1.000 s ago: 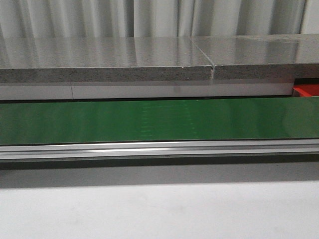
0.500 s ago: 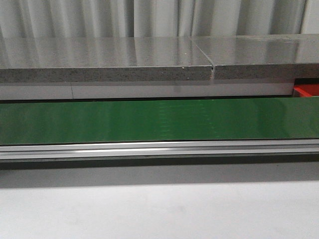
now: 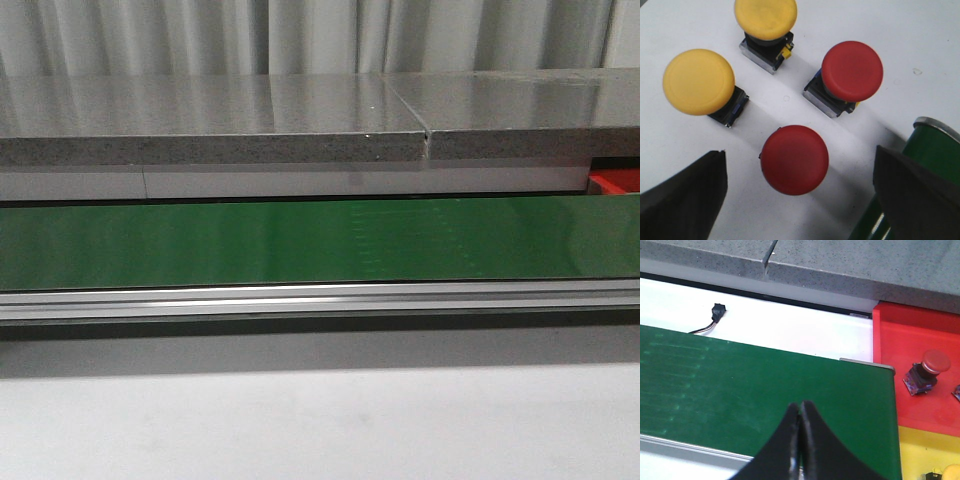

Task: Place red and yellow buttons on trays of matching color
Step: 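Move the left gripper over the remaining red and yellow buttons, then grasp a red button with the left gripper and carry it over the belt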

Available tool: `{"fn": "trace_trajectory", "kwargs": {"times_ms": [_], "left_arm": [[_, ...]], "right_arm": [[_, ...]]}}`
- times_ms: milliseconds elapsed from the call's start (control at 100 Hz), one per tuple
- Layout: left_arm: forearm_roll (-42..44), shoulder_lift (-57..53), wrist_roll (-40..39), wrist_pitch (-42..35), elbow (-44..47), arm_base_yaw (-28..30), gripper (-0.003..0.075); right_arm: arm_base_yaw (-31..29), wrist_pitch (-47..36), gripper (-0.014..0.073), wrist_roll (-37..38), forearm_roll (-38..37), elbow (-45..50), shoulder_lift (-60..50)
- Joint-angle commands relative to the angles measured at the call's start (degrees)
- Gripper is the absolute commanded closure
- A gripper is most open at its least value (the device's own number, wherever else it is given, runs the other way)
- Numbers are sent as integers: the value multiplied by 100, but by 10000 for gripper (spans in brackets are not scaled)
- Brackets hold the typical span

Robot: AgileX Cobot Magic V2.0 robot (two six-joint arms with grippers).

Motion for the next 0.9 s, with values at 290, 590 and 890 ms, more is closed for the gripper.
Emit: {"fn": "trace_trajectory", "kwargs": {"times_ms": [290, 590, 890], "left_arm": [[-102, 139, -56, -482, -213, 24, 132], [-102, 283, -56, -621, -213, 24, 173], [-102, 458, -56, -666, -213, 24, 181]], "right_arm": [[8, -374, 661, -55, 53, -151, -76], [8, -374, 661, -55, 53, -151, -76], [8, -374, 661, -55, 53, -151, -76]]}}
